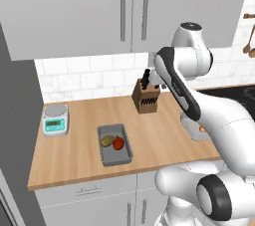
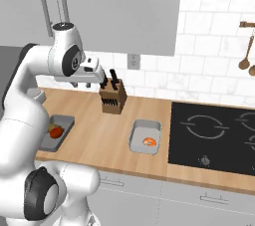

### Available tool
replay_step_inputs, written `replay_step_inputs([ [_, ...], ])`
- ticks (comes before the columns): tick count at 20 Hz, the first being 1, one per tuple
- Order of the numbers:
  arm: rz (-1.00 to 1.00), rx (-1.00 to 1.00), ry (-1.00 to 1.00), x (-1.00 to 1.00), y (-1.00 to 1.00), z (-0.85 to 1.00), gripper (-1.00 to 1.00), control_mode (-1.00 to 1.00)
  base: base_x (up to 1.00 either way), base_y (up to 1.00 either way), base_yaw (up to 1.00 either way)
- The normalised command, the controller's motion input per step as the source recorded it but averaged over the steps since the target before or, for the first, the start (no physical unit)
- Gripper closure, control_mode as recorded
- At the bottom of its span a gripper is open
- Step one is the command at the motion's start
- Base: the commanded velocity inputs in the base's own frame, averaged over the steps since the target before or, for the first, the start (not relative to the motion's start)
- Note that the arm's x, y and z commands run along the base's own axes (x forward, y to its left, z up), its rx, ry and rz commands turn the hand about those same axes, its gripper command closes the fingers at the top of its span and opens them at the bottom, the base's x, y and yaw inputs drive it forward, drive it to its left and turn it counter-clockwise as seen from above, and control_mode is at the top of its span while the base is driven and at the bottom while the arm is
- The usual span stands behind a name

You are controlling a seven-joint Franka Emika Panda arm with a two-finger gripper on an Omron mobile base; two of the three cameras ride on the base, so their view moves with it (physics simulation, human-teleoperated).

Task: Take the meat container that has the shrimp and place it on the second highest rack of the freezer. Then take the vegetable container that has the tomato and potato and place it on the highest rack of the freezer.

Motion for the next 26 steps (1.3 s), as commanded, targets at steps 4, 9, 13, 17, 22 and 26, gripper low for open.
replay_step_inputs([
  [4, -0.05, 0.0, -0.05, -0.44, -0.12, 0.0, -1.0, -1.0, 0.0, 0.0, 0.0],
  [9, -0.3, 0.0, -0.04, -0.72, -0.78, -0.3, -1.0, -1.0, 0.0, 0.0, 0.0],
  [13, -0.47, 0.0, -0.01, -0.51, -0.58, -0.47, -1.0, -1.0, 0.0, 0.0, 0.0],
  [17, -0.35, 0.02, -0.07, -0.53, 0.0, -0.1, -1.0, -1.0, 0.0, 0.0, 0.0],
  [22, -0.21, 0.07, -0.1, -0.44, 0.31, 0.0, -1.0, -1.0, 0.0, 0.0, 0.0],
  [26, -0.05, 0.11, -0.04, -0.11, 0.49, 0.0, -1.0, -1.0, 0.0, 0.0, 0.0],
])
